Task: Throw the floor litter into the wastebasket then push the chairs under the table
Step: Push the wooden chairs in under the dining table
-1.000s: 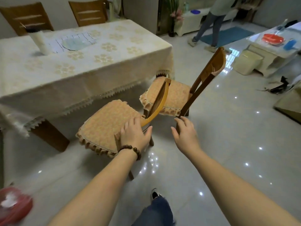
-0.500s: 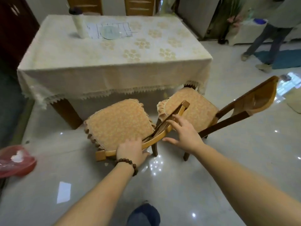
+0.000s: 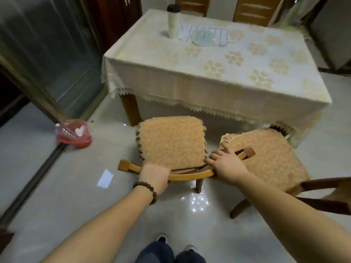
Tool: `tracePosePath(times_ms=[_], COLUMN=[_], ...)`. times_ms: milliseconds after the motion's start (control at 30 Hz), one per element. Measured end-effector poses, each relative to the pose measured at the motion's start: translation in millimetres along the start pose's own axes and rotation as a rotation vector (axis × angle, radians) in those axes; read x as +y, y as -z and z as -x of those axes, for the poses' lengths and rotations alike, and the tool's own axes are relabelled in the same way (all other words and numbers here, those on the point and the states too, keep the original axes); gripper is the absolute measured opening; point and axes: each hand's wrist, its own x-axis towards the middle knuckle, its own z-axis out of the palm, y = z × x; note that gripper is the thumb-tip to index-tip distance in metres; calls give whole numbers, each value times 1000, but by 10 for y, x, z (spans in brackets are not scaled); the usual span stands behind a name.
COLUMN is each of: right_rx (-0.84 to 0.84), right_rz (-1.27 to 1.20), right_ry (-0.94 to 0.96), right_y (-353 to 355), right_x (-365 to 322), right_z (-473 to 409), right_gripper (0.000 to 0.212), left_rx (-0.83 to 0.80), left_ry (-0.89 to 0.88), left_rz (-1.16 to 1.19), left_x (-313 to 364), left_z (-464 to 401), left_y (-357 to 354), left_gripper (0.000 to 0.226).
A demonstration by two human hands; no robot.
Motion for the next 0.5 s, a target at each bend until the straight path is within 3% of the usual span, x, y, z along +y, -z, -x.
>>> tracePosePath(times_ms=[100, 300, 500], right_rx=[-1, 82, 112], right_rz=[-18, -23, -8], right_ry=[39, 66, 26], right_y=[-44, -85, 1], right_x=[56, 181, -201], right_z=[-13, -47, -282], right_gripper=[20, 24, 27], left_rx=[-18, -63, -60], left_ry=[-10, -66, -84], left_rz=[-35, -100, -86], left_x=[-3, -64, -567], left_z=[-51, -177, -196], left_y=[-25, 6, -9], left_gripper=[21, 19, 25])
